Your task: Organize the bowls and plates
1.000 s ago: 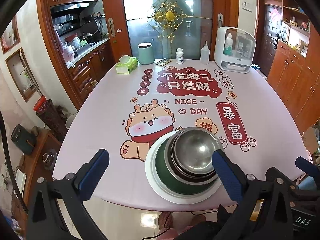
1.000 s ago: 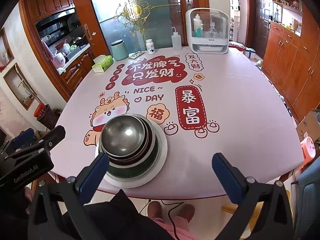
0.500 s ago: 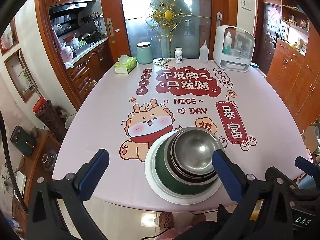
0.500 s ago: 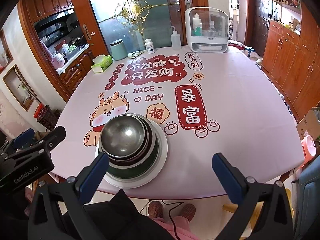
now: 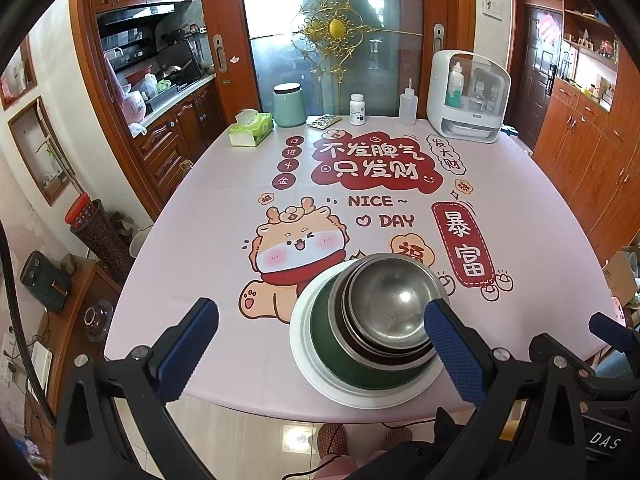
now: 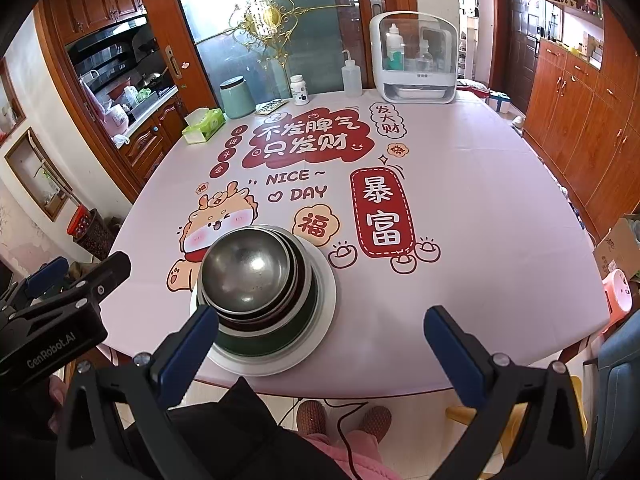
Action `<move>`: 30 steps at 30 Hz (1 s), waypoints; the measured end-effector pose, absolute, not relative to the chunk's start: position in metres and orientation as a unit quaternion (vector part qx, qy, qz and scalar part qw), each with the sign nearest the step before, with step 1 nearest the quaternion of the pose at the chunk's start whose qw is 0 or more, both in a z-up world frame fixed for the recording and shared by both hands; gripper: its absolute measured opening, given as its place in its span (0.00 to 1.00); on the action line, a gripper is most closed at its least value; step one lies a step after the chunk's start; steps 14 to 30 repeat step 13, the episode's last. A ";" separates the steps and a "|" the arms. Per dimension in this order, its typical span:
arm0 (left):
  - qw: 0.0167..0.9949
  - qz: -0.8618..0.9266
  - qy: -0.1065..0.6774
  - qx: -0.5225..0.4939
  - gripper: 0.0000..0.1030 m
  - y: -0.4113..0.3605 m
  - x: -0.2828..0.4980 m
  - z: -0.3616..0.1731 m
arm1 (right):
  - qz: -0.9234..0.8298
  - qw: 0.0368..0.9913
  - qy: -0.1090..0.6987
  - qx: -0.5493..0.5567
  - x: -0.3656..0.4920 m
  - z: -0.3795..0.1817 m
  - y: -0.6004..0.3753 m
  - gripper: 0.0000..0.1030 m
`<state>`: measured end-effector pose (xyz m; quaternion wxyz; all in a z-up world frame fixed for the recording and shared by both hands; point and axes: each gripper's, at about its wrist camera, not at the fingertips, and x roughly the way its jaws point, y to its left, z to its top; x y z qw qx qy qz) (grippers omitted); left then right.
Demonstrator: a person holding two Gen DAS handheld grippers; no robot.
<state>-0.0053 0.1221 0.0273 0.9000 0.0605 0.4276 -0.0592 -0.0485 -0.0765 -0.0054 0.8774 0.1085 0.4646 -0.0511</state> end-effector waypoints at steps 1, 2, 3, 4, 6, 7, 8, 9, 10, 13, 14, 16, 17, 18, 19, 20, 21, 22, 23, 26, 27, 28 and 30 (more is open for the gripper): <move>0.900 -0.059 0.428 0.061 0.99 0.122 -0.005 0.028 | -0.051 0.877 0.465 0.109 -0.049 -0.005 -0.077 1.00; 0.900 -0.059 0.428 0.060 0.99 0.122 -0.005 0.027 | -0.051 0.877 0.464 0.109 -0.049 -0.005 -0.077 1.00; 0.900 -0.059 0.428 0.060 0.99 0.122 -0.005 0.027 | -0.051 0.877 0.465 0.109 -0.048 -0.005 -0.077 1.00; 0.900 -0.059 0.428 0.061 0.99 0.122 -0.005 0.027 | -0.051 0.877 0.465 0.109 -0.048 -0.005 -0.077 1.00; 0.900 -0.059 0.428 0.061 0.99 0.122 -0.005 0.027 | -0.051 0.877 0.465 0.109 -0.048 -0.005 -0.077 1.00; 0.900 -0.059 0.428 0.061 0.99 0.122 -0.005 0.028 | -0.051 0.877 0.465 0.109 -0.049 -0.005 -0.077 1.00; 0.900 -0.059 0.428 0.060 0.99 0.122 -0.005 0.027 | -0.051 0.877 0.465 0.109 -0.048 -0.005 -0.077 1.00; 0.900 -0.059 0.428 0.061 0.99 0.122 -0.005 0.028 | -0.050 0.877 0.465 0.109 -0.048 -0.005 -0.077 1.00; 0.900 -0.059 0.428 0.061 0.99 0.122 -0.005 0.028 | -0.051 0.877 0.465 0.109 -0.049 -0.005 -0.077 1.00; 0.900 -0.058 0.428 0.061 0.99 0.122 -0.005 0.028 | -0.051 0.877 0.465 0.109 -0.048 -0.005 -0.077 1.00; 0.900 -0.058 0.428 0.061 0.99 0.122 -0.005 0.028 | -0.051 0.877 0.465 0.109 -0.048 -0.005 -0.077 1.00; 0.900 -0.058 0.428 0.061 0.99 0.122 -0.005 0.028 | -0.051 0.877 0.465 0.109 -0.048 -0.005 -0.077 1.00; 0.900 -0.058 0.428 0.061 0.99 0.122 -0.005 0.028 | -0.051 0.877 0.465 0.109 -0.048 -0.005 -0.077 1.00; 0.900 -0.058 0.428 0.061 0.99 0.122 -0.005 0.028 | -0.051 0.877 0.465 0.109 -0.048 -0.005 -0.077 1.00; 0.900 -0.058 0.428 0.061 0.99 0.122 -0.005 0.028 | -0.051 0.877 0.465 0.109 -0.048 -0.005 -0.077 1.00; 0.900 -0.058 0.428 0.061 0.99 0.122 -0.005 0.028 | -0.051 0.877 0.465 0.109 -0.048 -0.005 -0.077 1.00; 0.900 -0.058 0.428 0.061 0.99 0.122 -0.005 0.028 | -0.051 0.877 0.465 0.109 -0.048 -0.005 -0.077 1.00; 0.900 -0.058 0.428 0.061 0.99 0.122 -0.005 0.028 | -0.051 0.877 0.465 0.109 -0.048 -0.005 -0.077 1.00; 0.900 -0.058 0.428 0.061 0.99 0.122 -0.005 0.028 | -0.051 0.877 0.465 0.109 -0.048 -0.005 -0.077 1.00; 0.900 -0.058 0.428 0.061 0.99 0.122 -0.005 0.028 | -0.051 0.877 0.465 0.109 -0.048 -0.005 -0.077 1.00; 0.900 -0.058 0.428 0.061 0.99 0.122 -0.005 0.028 | -0.051 0.877 0.465 0.109 -0.048 -0.005 -0.077 1.00; 0.900 -0.058 0.428 0.061 0.99 0.122 -0.005 0.028 | -0.051 0.877 0.465 0.109 -0.048 -0.005 -0.077 1.00; 0.900 -0.058 0.428 0.061 0.99 0.122 -0.005 0.028 | -0.051 0.877 0.465 0.109 -0.048 -0.005 -0.077 1.00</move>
